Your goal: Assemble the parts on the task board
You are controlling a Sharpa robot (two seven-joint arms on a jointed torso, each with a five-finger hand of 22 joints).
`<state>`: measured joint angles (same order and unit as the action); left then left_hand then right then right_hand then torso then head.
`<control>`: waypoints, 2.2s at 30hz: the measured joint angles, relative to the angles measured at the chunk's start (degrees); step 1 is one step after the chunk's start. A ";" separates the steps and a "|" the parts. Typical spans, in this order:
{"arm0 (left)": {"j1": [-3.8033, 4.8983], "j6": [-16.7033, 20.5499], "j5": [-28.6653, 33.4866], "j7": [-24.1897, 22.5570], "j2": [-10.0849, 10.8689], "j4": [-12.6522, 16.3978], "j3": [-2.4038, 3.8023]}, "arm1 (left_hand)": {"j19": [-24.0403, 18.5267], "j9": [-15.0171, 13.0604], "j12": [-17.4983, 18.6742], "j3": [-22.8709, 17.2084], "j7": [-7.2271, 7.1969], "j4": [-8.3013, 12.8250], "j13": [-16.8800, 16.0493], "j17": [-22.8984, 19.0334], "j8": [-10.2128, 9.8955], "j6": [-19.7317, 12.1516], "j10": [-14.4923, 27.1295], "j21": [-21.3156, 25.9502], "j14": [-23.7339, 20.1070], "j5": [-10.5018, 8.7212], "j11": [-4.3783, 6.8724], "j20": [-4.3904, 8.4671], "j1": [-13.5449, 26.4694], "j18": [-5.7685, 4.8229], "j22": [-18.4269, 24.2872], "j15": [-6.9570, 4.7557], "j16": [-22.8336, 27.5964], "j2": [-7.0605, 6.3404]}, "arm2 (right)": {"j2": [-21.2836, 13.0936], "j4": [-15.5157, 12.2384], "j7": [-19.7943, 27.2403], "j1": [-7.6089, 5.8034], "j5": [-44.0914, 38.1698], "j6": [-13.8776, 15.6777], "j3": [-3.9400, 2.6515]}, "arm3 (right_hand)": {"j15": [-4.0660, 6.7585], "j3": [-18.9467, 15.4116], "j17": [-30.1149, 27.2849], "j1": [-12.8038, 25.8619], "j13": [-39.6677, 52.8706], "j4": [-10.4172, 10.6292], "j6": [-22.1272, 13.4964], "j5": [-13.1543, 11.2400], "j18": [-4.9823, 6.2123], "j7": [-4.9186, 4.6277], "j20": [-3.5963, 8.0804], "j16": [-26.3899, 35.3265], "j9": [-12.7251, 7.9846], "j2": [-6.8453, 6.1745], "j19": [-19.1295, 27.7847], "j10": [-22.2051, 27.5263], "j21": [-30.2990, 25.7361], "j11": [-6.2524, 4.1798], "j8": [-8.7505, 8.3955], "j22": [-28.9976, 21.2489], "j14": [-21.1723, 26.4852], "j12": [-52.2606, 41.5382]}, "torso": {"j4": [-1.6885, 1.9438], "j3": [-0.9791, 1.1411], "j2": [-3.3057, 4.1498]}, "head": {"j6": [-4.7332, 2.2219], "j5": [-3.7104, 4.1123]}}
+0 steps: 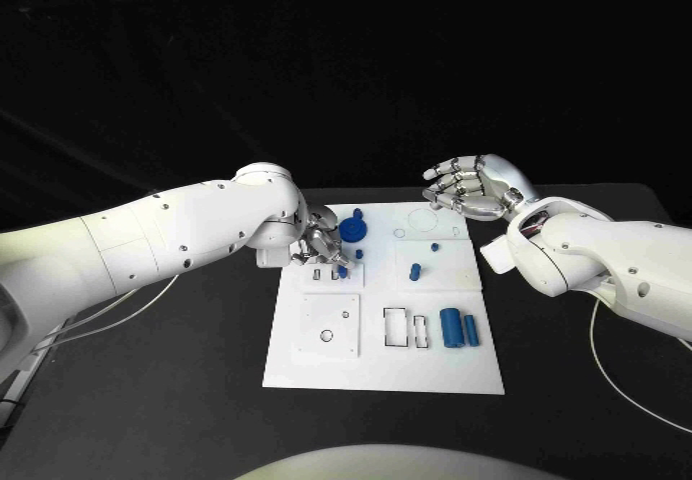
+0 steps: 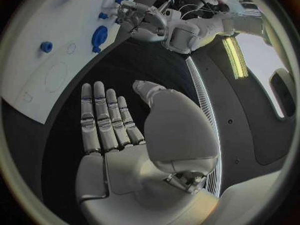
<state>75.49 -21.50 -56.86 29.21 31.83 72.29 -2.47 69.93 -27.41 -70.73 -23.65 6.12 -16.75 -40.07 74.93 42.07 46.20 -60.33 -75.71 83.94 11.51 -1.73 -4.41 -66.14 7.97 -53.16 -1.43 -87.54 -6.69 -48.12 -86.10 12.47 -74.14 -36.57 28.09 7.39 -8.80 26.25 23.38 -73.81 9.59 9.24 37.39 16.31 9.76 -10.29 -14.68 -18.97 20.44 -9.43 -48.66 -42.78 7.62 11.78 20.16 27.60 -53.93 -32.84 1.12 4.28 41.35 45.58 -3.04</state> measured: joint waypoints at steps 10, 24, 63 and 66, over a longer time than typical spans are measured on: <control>0.00 -0.42 0.00 0.36 -0.14 -0.06 -0.02 | 0.23 -0.74 -0.50 1.07 -0.21 -0.06 -1.19 0.00 0.34 0.21 -0.83 -0.22 0.00 -0.07 -0.01 0.19 1.45 0.00 -0.29 0.00 0.00 -1.45 | 0.05 0.04 0.00 0.00 0.00 -0.03 0.01 | 0.00 -0.07 -0.07 0.00 -0.11 -0.07 0.00 0.00 0.00 0.00 -0.08 0.23 0.00 0.00 0.08 0.00 -0.21 0.00 0.00 -0.15 0.00 0.00 | -0.02 0.00 -0.01 | 0.05 0.04; -0.01 -0.49 -0.02 0.61 -0.22 -0.12 -0.05 | 0.42 -1.11 -0.82 1.77 -0.33 0.00 -1.95 -0.01 0.55 0.33 -1.34 -0.22 0.00 -0.22 0.10 0.00 2.52 -0.90 -0.70 0.00 0.00 -1.45 | 0.08 0.09 0.01 0.00 -0.01 -0.14 0.03 | 0.00 -0.07 -0.13 0.00 -0.18 -0.07 -0.15 0.00 0.00 -0.15 -0.08 0.22 -0.05 0.00 0.08 0.00 -0.25 0.00 0.00 -0.29 0.00 0.00 | 0.01 0.03 -0.02 | -0.13 0.04; -0.15 0.89 7.44 -0.05 2.97 1.50 0.07 | 1.24 -2.36 -3.31 -7.89 -0.82 -0.48 -9.98 -0.01 1.39 -0.62 -7.19 -1.15 0.11 -0.57 1.19 0.83 -10.31 -0.89 -2.40 -1.13 0.00 -0.41 | 0.08 0.21 0.01 0.01 -0.04 -0.60 0.07 | 0.00 -0.07 -0.30 0.00 -0.46 -0.06 -0.15 0.00 0.00 -0.15 -0.08 0.45 -0.09 0.00 0.08 -0.01 -0.47 0.00 0.22 -0.62 -0.01 0.00 | 0.08 0.04 -0.03 | 0.19 0.36; -0.16 1.67 8.31 -0.05 3.91 2.36 0.10 | 1.39 -2.36 -3.76 -8.14 -0.82 -0.72 -10.67 -0.02 1.39 -0.62 -7.80 -1.36 0.11 -0.68 1.21 0.98 -10.30 -0.89 -2.57 -1.13 0.00 -0.43 | 0.06 0.23 0.04 0.01 -0.06 -0.60 0.07 | 0.00 -0.07 -0.30 0.00 -0.46 -0.06 -0.15 0.00 -0.01 -0.15 -0.08 0.45 -0.09 0.00 0.08 -0.01 -0.47 0.00 0.22 -0.62 -0.01 0.00 | 0.12 0.02 -0.05 | 0.25 0.29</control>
<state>75.33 -19.84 -48.56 29.16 35.74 74.65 -2.36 71.32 -29.77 -74.49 -31.79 5.31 -17.47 -50.74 74.91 43.47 45.58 -68.13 -77.07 84.05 10.83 -0.52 -3.43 -76.44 7.08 -55.73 -2.56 -87.53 -7.12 -48.07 -85.87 12.51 -74.13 -36.63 27.49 7.46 -8.79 26.18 23.09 -73.82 9.13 9.17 37.25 16.31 9.76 -10.44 -14.76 -18.53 20.35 -9.43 -48.59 -42.79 7.15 11.77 20.37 26.98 -53.93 -32.84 1.24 4.30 41.30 45.83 -2.75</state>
